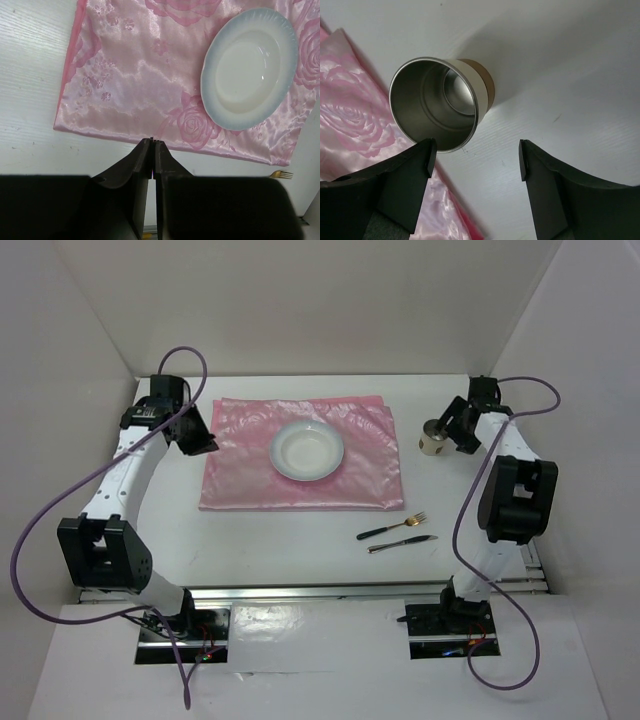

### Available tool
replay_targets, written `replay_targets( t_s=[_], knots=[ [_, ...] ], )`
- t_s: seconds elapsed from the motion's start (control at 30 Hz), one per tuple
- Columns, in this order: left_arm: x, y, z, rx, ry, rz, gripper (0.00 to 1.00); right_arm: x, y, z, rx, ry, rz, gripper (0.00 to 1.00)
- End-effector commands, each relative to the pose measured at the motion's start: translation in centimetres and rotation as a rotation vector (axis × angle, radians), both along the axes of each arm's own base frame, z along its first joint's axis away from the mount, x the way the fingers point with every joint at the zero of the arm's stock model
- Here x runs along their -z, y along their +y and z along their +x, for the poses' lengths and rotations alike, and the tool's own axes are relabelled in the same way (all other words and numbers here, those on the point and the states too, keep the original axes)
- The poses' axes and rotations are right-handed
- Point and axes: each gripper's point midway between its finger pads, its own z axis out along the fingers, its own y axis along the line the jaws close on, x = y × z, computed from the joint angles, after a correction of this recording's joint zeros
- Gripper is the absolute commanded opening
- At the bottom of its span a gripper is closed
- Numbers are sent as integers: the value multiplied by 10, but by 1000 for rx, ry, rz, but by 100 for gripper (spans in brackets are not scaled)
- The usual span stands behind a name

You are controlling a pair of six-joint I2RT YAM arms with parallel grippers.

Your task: Set the dinner table for one person

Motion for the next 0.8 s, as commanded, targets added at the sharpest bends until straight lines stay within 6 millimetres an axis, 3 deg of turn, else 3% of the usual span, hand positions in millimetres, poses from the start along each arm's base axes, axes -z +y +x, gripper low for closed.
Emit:
replay_targets(
  t_s=[0.0,0.13,0.27,0.3,0.4,0.47,0.57,0.63,0.67,0.7,0.73,0.77],
  knots=[
    [-1,-1,4,21,-16,15,22,4,-12,14,30,-35,-3,77],
    [-3,-5,9,32,-20,15,22,9,-11,26,25,-41,18,63],
    [-2,-7,7,35,-11,25,22,17,-13,29,39,-23,20,42],
    [-2,-7,7,35,-11,25,22,17,-13,29,39,-23,20,33],
    [-2,-11,6,44,-12,25,22,3,-16,29,51,-50,-1,18],
    [-5,-11,8,44,-21,25,22,-19,-18,29,58,-102,-18,0],
    [-9,-14,12,53,-30,25,22,-47,10,39,-13,-177,-34,0],
    [-5,-14,13,53,-21,25,22,-72,42,50,-102,-219,-43,0],
    [-9,-18,14,62,-30,24,22,-61,54,56,-126,-190,-38,0],
    [-9,-18,14,63,-30,24,22,-81,76,70,-188,-230,-54,0],
    [-9,-18,14,63,-30,24,22,-81,88,76,-212,-228,-52,0],
    [-9,-22,13,72,-30,24,22,-62,94,80,-220,-171,-75,0]
  ],
)
